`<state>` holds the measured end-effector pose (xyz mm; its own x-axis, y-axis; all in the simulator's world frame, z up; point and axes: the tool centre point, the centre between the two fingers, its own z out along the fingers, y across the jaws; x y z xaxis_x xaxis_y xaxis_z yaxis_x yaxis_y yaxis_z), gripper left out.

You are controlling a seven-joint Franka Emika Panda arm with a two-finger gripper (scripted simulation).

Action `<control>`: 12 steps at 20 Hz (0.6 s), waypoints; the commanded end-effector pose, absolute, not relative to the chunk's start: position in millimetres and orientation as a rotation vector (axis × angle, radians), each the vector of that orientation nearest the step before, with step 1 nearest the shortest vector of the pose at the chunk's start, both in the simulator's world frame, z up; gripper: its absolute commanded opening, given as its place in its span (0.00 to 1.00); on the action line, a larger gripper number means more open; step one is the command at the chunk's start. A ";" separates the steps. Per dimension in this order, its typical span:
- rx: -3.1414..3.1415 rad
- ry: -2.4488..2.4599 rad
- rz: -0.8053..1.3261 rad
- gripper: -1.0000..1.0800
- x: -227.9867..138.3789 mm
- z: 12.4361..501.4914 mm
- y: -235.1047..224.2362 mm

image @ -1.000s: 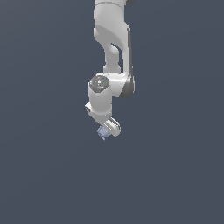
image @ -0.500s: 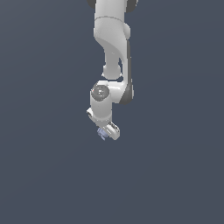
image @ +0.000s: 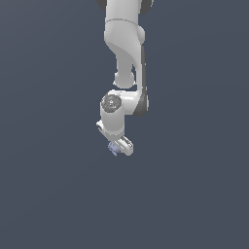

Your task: Pick up the object and move it to a goal position.

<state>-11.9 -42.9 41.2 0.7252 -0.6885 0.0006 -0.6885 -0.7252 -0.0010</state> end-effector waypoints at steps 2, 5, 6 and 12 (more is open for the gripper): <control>-2.917 1.164 -0.001 0.00 -12.0 41.2 -42.9; -2.917 1.164 -0.001 0.00 -11.1 43.6 -45.2; -2.917 1.164 -0.001 0.00 -10.4 45.5 -47.0; -2.917 1.164 -0.001 0.00 -1.8 67.5 -68.0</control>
